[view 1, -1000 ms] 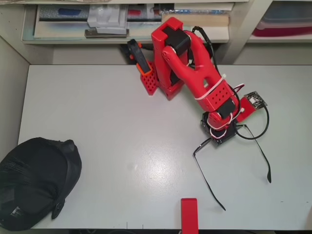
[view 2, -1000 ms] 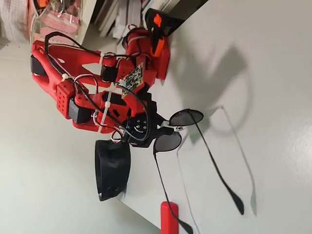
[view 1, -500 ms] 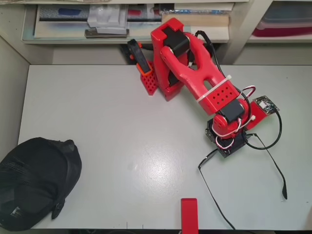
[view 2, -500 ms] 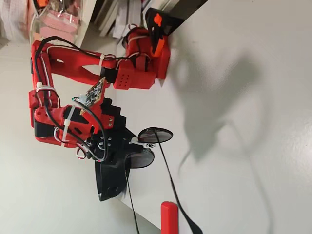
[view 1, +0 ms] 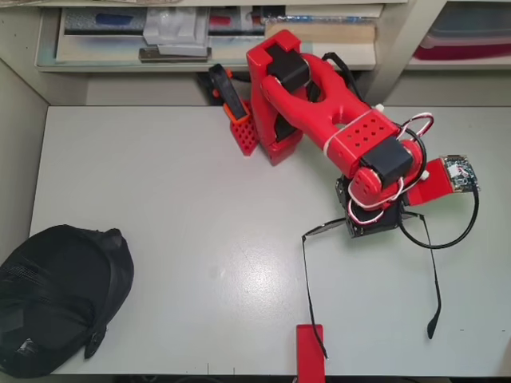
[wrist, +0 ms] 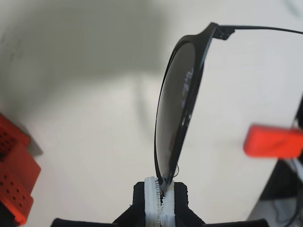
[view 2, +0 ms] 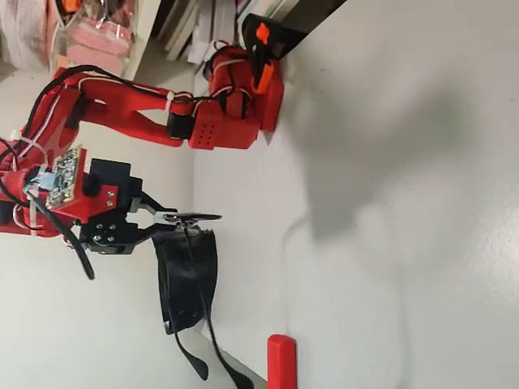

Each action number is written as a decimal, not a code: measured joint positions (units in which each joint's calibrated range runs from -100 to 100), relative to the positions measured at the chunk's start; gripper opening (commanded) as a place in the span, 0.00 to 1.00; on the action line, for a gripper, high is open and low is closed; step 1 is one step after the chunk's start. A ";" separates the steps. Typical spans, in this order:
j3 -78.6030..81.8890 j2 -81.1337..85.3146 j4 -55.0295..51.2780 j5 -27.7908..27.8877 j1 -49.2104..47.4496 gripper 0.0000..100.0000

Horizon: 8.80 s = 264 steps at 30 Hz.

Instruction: Place Meta Rayban sunglasses on black head mold for quality assessment

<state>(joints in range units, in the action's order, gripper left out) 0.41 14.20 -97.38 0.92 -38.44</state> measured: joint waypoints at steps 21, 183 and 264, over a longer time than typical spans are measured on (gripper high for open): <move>7.31 9.50 0.00 21.38 63.78 0.00; 56.29 0.76 66.36 28.22 104.75 0.00; 35.00 3.53 43.08 16.43 101.16 0.63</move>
<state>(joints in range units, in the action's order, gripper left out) 35.41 17.73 -54.30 17.35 62.72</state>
